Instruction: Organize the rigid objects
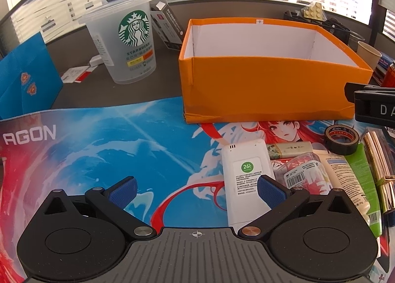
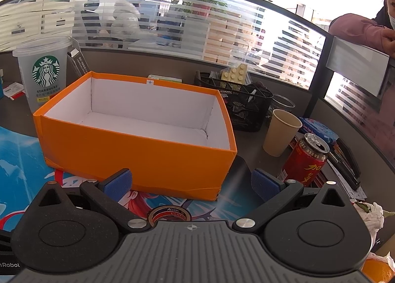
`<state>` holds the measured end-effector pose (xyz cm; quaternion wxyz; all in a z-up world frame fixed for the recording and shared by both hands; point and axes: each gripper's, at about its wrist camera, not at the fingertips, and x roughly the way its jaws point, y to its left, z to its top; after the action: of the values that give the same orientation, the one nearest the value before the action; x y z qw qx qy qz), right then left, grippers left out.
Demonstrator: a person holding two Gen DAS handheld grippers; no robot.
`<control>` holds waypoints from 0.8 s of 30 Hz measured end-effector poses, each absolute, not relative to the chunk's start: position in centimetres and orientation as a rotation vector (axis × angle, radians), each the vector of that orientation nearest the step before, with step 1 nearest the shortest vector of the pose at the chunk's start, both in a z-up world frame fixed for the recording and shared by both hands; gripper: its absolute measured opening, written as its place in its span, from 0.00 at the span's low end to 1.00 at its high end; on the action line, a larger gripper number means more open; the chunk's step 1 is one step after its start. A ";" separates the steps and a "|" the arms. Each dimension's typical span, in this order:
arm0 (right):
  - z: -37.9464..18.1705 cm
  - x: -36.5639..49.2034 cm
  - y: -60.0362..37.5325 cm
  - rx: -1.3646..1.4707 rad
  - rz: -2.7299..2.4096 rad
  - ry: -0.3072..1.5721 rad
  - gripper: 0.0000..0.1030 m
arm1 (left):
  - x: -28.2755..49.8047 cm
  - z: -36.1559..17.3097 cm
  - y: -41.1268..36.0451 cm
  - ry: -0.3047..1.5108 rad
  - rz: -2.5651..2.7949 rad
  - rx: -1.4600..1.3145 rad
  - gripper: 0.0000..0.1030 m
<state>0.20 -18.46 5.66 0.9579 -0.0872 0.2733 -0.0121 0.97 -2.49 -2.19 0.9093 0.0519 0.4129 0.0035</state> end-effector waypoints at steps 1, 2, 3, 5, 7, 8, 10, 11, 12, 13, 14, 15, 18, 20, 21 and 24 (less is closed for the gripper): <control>5.6 0.2 -18.5 -0.177 -0.025 0.554 1.00 | 1.0 -2.2 -2.5 0.851 0.008 0.106 1.00; 5.7 0.2 -18.5 -0.176 -0.025 0.554 1.00 | 1.0 -2.2 -2.4 0.850 0.008 0.106 1.00; 5.6 0.2 -18.5 -0.176 -0.023 0.554 1.00 | 1.0 -2.2 -2.4 0.850 0.008 0.106 1.00; 5.7 0.2 -18.4 -0.174 -0.021 0.554 1.00 | 1.0 -2.3 -2.4 0.852 0.010 0.109 1.00; 5.6 0.2 -18.3 -0.171 -0.021 0.559 1.00 | 1.1 -2.4 -2.3 0.856 0.013 0.108 1.00; 5.6 0.2 -18.3 -0.171 -0.021 0.560 1.00 | 1.1 -2.5 -2.3 0.857 0.012 0.105 1.00; 5.5 0.2 -18.1 -0.178 -0.021 0.563 1.00 | 1.2 -2.7 -2.3 0.864 0.008 0.100 1.00; 5.5 0.2 -18.1 -0.182 -0.022 0.562 1.00 | 1.2 -2.8 -2.3 0.867 0.007 0.102 1.00; 5.5 0.2 -18.0 -0.185 -0.022 0.562 1.00 | 1.2 -2.8 -2.3 0.868 0.007 0.105 1.00; 5.5 0.2 -18.0 -0.186 -0.021 0.561 1.00 | 1.2 -2.8 -2.3 0.867 0.008 0.108 1.00; 5.5 0.2 -17.9 -0.187 -0.021 0.560 1.00 | 1.2 -2.8 -2.3 0.865 0.010 0.109 1.00; 5.5 0.2 -17.9 -0.187 -0.021 0.559 1.00 | 1.1 -2.9 -2.3 0.864 0.011 0.110 1.00; 5.4 0.2 -17.9 -0.188 -0.020 0.562 1.00 | 1.3 -3.1 -2.2 0.871 0.014 0.107 1.00; 5.3 0.2 -17.9 -0.189 -0.020 0.565 1.00 | 1.4 -3.3 -2.1 0.877 0.016 0.108 1.00; 5.3 0.2 -17.9 -0.191 -0.019 0.565 1.00 | 1.4 -3.4 -2.1 0.878 0.017 0.112 1.00; 5.3 -0.5 -18.6 -0.169 -0.011 0.534 1.00 | 1.5 -3.8 -1.8 0.875 0.049 0.144 1.00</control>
<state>-0.48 -18.62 5.33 0.9610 -0.0832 0.2636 -0.0056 1.47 -1.80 -3.76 0.9030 0.0694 0.4234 0.0237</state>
